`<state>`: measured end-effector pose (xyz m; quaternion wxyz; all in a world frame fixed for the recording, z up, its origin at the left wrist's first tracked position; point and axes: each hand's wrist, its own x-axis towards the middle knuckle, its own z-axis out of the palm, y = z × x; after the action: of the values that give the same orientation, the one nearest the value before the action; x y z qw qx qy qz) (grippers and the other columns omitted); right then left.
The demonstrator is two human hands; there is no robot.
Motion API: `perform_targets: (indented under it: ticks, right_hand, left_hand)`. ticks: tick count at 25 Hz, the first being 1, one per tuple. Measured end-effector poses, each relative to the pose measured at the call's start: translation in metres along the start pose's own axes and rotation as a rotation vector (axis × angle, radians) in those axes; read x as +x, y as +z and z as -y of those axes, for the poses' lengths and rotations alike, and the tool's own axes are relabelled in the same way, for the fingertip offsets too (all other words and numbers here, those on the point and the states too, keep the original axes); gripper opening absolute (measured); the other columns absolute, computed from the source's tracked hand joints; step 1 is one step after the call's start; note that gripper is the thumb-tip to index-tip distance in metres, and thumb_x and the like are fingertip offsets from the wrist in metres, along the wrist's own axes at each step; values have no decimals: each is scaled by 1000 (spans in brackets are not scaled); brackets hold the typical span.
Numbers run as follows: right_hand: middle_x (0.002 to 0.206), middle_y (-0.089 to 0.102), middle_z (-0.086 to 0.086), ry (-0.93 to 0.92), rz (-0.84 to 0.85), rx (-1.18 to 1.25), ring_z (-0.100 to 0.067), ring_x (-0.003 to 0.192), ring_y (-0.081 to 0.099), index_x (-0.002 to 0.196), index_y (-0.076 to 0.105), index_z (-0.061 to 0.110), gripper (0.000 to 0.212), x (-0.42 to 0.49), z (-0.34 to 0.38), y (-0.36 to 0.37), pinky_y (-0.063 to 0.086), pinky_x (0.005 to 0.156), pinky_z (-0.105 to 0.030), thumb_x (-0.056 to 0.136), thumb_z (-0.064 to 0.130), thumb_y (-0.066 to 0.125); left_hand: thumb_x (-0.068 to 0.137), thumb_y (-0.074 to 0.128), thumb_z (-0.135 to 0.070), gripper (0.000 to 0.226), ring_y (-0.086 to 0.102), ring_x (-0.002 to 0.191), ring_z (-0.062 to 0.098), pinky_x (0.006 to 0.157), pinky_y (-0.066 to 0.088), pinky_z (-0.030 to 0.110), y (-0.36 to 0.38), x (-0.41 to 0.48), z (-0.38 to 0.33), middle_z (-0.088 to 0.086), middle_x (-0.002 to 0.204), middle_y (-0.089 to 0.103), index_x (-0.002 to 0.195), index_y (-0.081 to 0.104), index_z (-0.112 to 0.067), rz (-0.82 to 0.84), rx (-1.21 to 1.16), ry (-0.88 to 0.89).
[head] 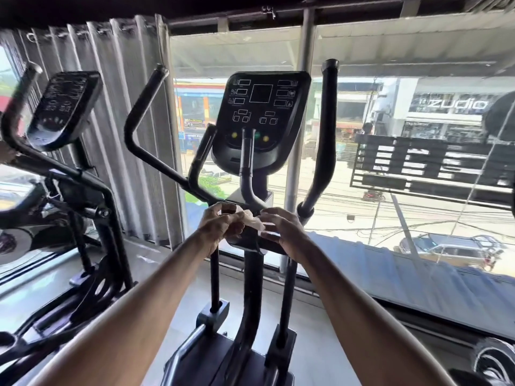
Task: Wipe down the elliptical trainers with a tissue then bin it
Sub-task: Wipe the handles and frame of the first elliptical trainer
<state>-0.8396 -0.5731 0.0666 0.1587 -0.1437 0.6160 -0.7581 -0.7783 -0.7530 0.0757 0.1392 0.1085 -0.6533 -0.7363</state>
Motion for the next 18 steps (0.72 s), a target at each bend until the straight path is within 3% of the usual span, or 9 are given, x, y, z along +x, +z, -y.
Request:
perform_targets:
  ticks: [4, 7, 10, 12, 15, 18]
  right_hand:
    - [112, 74, -3, -150, 170, -199, -13, 94, 71, 115, 70, 7, 34, -2, -5, 18, 57, 74, -26, 83, 10, 81]
    - [95, 75, -9, -214, 131, -367, -14, 79, 70, 105, 74, 7, 24, 7, -7, 37, 60, 73, -32, 82, 8, 82]
    - [89, 75, -2, -248, 45, -413, -18, 84, 68, 95, 78, 16, 8, 17, -7, 46, 60, 79, -43, 87, 15, 78]
    - [84, 75, 7, -287, 7, -447, -15, 82, 69, 96, 78, 22, 13, 22, -9, 47, 61, 75, -40, 89, 12, 76]
    - [83, 76, 11, -356, -15, -487, -11, 77, 72, 106, 77, 16, 19, 24, -9, 50, 61, 66, -27, 88, 11, 77]
    - [85, 78, 6, -352, 25, -546, -17, 84, 75, 93, 79, 28, 11, 25, -9, 51, 62, 74, -31, 87, 18, 79]
  left_hand:
    - [89, 79, -8, 24, 69, 65, 23, 59, 62, 30, -20, 5, -6, 19, 97, 71, 109, 65, -11, -47, -3, 16]
    - [88, 80, -12, 23, 68, 70, 24, 66, 64, 32, -36, 8, -10, 18, 94, 73, 107, 68, -10, -28, 15, 25]
    - [83, 83, -14, 31, 70, 73, 22, 76, 63, 35, -51, 11, -11, 17, 96, 75, 110, 73, -5, 32, 25, 3]
    - [82, 81, -11, 32, 70, 72, 20, 75, 63, 35, -59, 11, -13, 15, 93, 76, 113, 73, -11, 82, 45, -28]
    - [85, 78, 0, 44, 69, 73, 21, 71, 64, 34, -63, 14, -14, 13, 89, 74, 123, 69, -20, 188, 88, -71]
    - [89, 75, 0, 34, 68, 76, 25, 67, 63, 34, -62, 16, -16, 18, 94, 72, 120, 72, -13, 203, 183, -59]
